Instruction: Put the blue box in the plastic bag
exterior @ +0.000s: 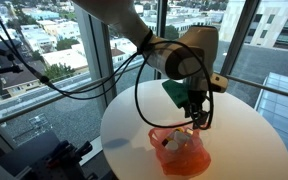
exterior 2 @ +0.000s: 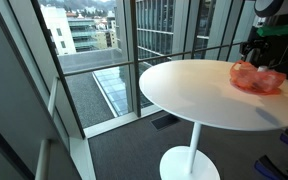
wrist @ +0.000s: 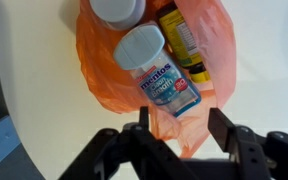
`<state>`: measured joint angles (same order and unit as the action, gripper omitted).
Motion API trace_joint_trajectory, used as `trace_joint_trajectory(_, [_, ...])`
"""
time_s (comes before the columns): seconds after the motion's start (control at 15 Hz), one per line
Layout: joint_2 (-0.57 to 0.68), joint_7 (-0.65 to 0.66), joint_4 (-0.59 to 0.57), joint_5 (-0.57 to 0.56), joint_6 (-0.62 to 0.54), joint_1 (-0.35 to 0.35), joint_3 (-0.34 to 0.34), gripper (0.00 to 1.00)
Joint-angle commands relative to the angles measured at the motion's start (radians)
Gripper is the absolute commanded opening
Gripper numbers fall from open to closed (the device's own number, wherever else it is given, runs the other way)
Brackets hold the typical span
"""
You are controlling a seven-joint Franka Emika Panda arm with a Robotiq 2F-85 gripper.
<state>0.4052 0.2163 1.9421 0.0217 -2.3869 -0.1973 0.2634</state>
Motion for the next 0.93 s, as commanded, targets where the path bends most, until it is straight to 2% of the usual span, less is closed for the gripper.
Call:
trace_joint_trajectory(0.0, [-0.05,-0.053,0.015,0.011,0.05,-0.016,-0.022,0.95])
trace_joint_trajectory(0.07, [-0.06,-0.061,0.015,0.01,0.072,-0.016,-0.025,1.0])
trace_joint_trajectory(0.4, [-0.129,-0.099,0.005,-0.008,0.252,-0.006,-0.035,1.0])
trace_joint_trajectory(0.87, [-0.252,-0.067,0.011,-0.101,0.461,0.03,-0.045,1.0])
